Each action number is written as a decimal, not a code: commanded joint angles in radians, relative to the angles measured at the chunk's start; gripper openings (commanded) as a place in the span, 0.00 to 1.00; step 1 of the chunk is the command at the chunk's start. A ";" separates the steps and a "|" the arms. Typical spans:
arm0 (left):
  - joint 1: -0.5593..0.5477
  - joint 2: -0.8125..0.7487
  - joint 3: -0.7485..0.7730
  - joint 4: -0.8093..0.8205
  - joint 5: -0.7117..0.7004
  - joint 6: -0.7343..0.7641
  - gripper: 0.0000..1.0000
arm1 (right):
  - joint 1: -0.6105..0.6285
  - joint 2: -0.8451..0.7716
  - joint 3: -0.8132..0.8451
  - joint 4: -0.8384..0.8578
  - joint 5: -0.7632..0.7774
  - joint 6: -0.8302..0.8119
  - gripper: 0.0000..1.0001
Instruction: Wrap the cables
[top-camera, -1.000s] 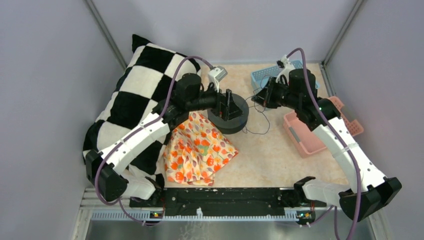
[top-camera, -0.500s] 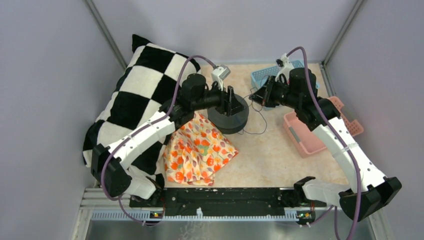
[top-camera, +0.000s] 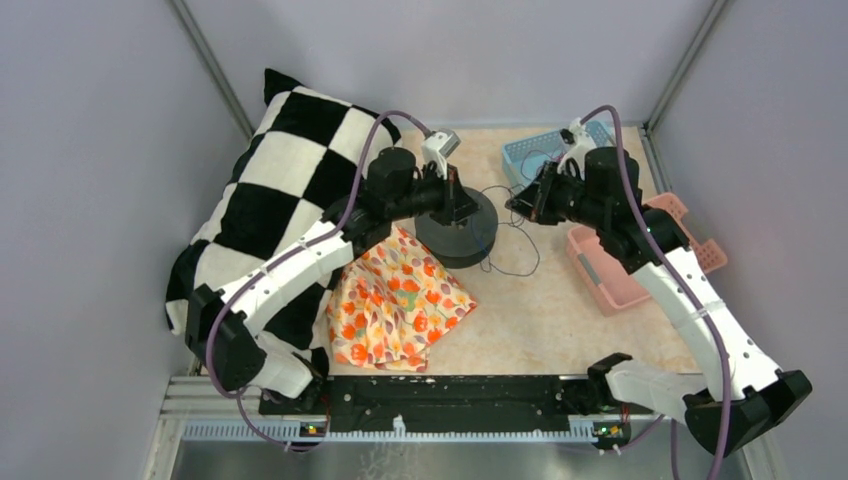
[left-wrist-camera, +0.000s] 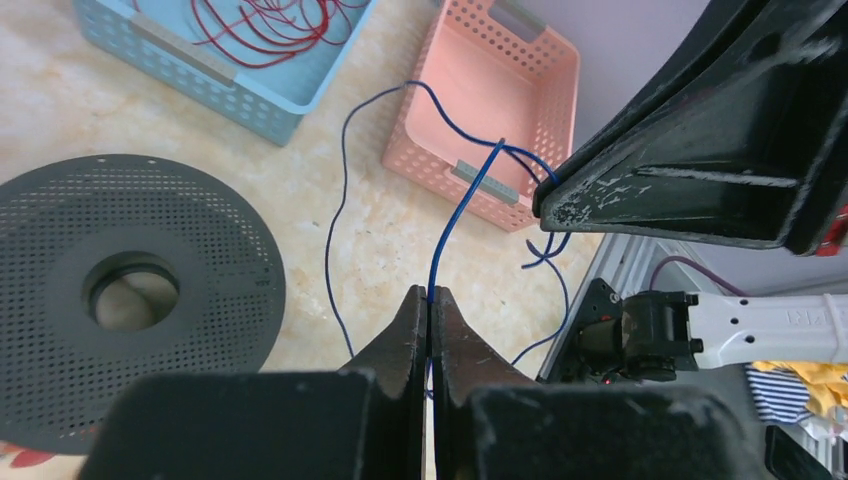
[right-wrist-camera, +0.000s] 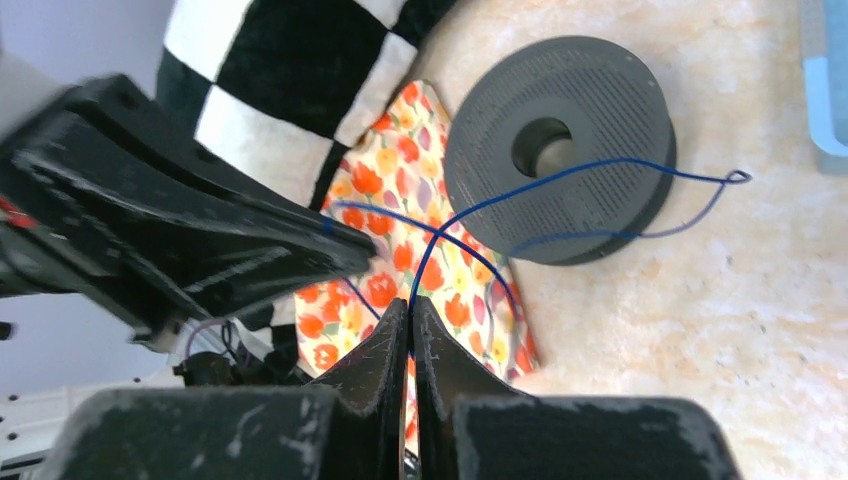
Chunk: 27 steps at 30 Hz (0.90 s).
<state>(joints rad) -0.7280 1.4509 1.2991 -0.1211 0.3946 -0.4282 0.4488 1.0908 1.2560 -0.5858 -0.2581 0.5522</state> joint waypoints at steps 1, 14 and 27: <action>0.007 -0.094 0.084 -0.025 -0.103 0.020 0.00 | 0.010 -0.039 -0.032 -0.048 0.084 -0.016 0.00; 0.013 -0.132 0.013 0.047 0.077 -0.102 0.00 | 0.009 -0.203 -0.282 -0.280 0.270 -0.031 0.41; 0.014 -0.124 -0.085 0.113 0.120 -0.140 0.00 | 0.010 -0.273 -0.215 -0.039 0.161 0.059 0.64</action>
<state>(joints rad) -0.7139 1.3483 1.2079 -0.0731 0.4988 -0.5564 0.4496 0.8333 0.9844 -0.8089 -0.0296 0.5510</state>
